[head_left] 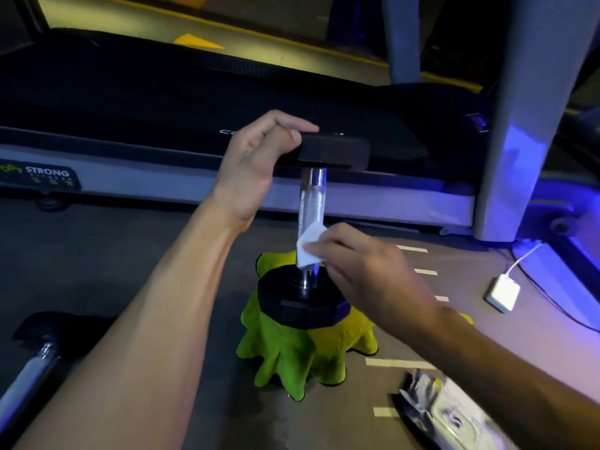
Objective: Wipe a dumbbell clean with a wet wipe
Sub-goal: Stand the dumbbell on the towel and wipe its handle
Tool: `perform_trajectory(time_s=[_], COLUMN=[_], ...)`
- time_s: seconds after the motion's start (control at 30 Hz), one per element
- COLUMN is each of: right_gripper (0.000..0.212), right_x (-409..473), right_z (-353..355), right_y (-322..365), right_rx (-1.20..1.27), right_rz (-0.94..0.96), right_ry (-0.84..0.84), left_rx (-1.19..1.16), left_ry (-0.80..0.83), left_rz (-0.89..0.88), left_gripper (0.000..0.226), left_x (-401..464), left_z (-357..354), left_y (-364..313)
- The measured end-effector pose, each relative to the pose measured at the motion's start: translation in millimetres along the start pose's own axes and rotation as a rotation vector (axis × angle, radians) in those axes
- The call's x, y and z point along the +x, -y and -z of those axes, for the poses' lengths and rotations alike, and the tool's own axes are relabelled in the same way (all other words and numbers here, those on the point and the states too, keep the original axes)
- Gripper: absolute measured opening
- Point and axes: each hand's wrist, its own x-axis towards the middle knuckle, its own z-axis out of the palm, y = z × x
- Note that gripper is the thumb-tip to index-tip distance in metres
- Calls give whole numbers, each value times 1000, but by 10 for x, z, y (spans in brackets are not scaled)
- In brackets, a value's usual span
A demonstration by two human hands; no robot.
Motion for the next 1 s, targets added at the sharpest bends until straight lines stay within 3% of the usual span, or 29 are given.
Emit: perform_trajectory(time_s=[0.17,0.37,0.57,0.73,0.9,1.0], right_gripper=[26,25,28,33,18,26], right_x=[341,8,351,122,365,132], right_z=[274,-312,-178,-332,-254,-400], right_y=[-222,75,-68,45,3,130], right_rx=[-10,19,18,61,163,156], right_rz=[-3,-104,-77,-131,-206,-232], right_ry=[-158,-280,-455,-396,-609,-528], left_rx=[10,36,47,55,49,39], left_ry=[19,30,59,22,46,21], left_rz=[9,15,-14,-17,-27,-30], left_gripper=[24,26,24,26,26,27], left_x=[-46,-39,-58,-37,-67,-83], left_z=[35,84,54,99,69,107], left_y=[-48,-57,-26,-18,-23,-39])
